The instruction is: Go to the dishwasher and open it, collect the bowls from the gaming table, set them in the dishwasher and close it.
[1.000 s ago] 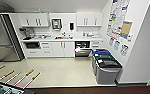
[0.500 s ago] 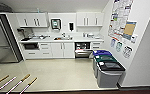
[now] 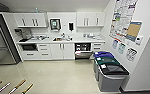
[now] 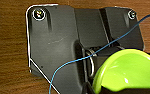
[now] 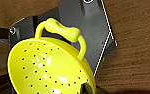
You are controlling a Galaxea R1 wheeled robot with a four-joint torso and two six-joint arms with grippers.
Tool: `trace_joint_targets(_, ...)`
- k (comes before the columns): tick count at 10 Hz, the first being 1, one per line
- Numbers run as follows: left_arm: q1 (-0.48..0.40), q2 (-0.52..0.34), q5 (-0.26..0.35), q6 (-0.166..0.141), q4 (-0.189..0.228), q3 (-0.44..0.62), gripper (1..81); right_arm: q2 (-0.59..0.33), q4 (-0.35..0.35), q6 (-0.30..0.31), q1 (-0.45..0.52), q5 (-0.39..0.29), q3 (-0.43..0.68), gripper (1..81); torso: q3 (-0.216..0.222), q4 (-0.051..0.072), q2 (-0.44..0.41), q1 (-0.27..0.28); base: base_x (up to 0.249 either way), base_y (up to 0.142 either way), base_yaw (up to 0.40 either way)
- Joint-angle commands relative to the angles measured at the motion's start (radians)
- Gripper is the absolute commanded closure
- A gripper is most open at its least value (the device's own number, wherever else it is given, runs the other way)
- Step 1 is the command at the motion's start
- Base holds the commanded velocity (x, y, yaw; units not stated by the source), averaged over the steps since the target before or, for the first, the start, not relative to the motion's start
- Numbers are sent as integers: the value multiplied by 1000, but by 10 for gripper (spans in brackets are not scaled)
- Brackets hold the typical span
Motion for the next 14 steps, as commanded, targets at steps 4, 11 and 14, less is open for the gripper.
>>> trace_joint_targets(4, -38, -4, 54, 4, -2, 4, 811, 16, -9, -3, 32, -58, -42, 811, 0, 0, 0, 0, 194, 0, 0)
trace_joint_targets(11, -36, -1, 54, 4, 0, 4, 811, 17, -9, -3, 36, -55, -39, 811, 0, 0, 0, 0, 194, 0, 0)
trace_joint_targets(14, -36, 1, 54, 4, -2, 2, 811, 17, -7, -3, 38, -55, -39, 811, 0, 0, 0, 0, 194, 0, 0)
